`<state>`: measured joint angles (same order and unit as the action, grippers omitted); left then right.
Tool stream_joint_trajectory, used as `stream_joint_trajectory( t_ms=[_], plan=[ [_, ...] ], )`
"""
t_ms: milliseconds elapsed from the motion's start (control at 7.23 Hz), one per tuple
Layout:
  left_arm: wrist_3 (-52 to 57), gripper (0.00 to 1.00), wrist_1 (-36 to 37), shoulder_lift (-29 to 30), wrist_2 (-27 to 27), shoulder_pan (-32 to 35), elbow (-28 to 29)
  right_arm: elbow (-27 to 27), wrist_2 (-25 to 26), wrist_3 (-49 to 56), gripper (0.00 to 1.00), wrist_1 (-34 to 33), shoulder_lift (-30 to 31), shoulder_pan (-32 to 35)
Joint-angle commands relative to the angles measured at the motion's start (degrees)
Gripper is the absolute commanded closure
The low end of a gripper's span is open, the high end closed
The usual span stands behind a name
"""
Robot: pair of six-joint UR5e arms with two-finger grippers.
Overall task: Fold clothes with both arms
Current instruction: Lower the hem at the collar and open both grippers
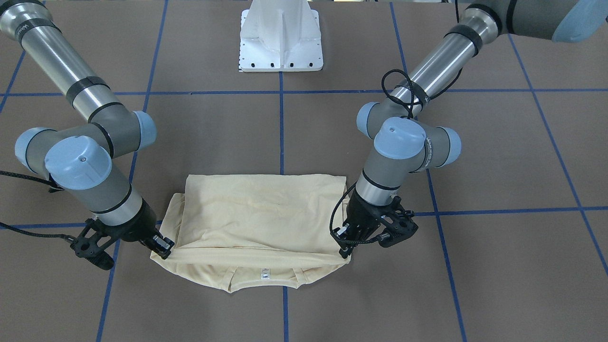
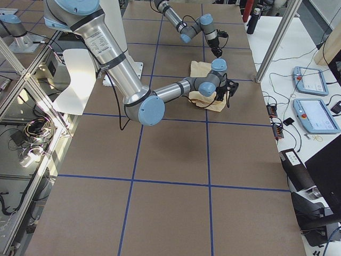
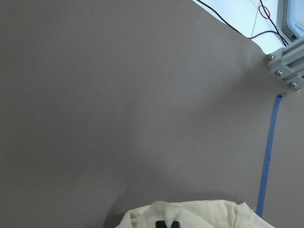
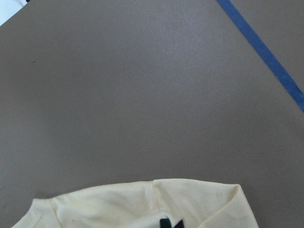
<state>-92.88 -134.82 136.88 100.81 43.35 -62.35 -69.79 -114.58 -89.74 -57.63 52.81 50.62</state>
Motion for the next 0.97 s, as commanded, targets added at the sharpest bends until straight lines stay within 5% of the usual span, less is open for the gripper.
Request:
stream_joint_trajectory(
  t_ms=[0, 138, 553, 830],
  plan=[
    [0.3, 0.31, 0.0, 0.1, 0.0, 0.3, -0.1, 0.0, 0.1, 0.1, 0.46, -0.1, -0.2, -0.1],
    [0.2, 0.0, 0.2, 0.1, -0.1, 0.3, -0.2, 0.1, 1.1, -0.1, 0.0, -0.2, -0.4, 0.0],
    [0.8, 0.0, 0.6, -0.6, 0.5, 2.7, -2.7, -0.7, -4.7, 5.7, 0.0, 0.0, -0.2, 2.8],
    [0.8, 0.0, 1.1, -4.8, 1.7, 2.8, -9.1, -9.1, -8.4, 5.1, 0.0, -0.5, 5.9, 2.7]
  ],
)
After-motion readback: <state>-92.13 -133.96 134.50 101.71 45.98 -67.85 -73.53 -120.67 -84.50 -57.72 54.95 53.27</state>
